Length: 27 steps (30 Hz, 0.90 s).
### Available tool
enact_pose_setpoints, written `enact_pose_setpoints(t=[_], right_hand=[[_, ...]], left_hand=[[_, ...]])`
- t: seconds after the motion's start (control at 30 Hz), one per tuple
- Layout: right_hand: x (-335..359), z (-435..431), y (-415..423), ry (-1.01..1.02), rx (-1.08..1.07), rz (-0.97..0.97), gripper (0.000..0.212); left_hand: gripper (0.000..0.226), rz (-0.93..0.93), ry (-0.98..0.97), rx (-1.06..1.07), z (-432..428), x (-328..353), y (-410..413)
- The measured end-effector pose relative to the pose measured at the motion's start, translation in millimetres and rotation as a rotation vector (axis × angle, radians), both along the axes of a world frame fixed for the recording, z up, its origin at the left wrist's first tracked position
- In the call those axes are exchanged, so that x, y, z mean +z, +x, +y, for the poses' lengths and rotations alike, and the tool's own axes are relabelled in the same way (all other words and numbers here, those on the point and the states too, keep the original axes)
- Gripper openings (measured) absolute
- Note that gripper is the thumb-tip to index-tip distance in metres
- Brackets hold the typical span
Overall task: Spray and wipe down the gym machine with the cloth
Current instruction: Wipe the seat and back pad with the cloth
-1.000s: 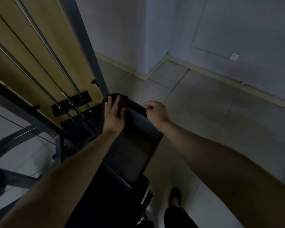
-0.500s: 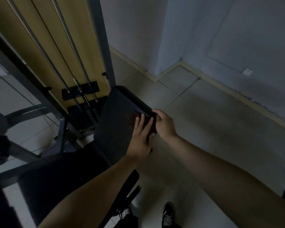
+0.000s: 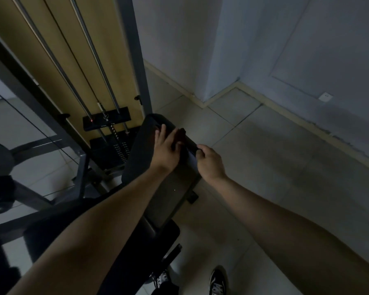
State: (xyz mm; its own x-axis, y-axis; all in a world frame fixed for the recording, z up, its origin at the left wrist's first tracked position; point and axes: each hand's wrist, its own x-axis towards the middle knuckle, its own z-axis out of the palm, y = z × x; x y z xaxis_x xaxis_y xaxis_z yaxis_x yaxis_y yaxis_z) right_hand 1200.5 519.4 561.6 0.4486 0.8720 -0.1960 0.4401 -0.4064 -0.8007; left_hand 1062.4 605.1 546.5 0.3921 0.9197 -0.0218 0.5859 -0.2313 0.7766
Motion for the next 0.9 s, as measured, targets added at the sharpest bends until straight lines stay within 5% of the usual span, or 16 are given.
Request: enact_pose_setpoints(t=[0.2, 0.4, 0.53, 0.7, 0.9], right_hand=[[2, 15, 12, -0.11, 0.073, 0.148, 0.044], [-15, 13, -11, 0.039, -0.13, 0.172, 0.045], [-22, 13, -12, 0.066, -0.123, 0.055, 0.04], [-9, 23, -13, -0.137, 0.146, -0.459, 0.051], [-17, 37, -7, -0.077, 0.113, -0.301, 0.043]], left_hand=[[0.049, -0.003, -0.023, 0.059, 41, 8, -6], [0.045, 0.117, 0.397, -0.398, -4, 6, 3], [0.049, 0.211, 0.509, -0.443, 11, 4, -7], [0.04, 0.28, 0.42, -0.274, 76, 9, -21], [0.041, 0.355, 0.191, -0.107, 125, 24, -17]])
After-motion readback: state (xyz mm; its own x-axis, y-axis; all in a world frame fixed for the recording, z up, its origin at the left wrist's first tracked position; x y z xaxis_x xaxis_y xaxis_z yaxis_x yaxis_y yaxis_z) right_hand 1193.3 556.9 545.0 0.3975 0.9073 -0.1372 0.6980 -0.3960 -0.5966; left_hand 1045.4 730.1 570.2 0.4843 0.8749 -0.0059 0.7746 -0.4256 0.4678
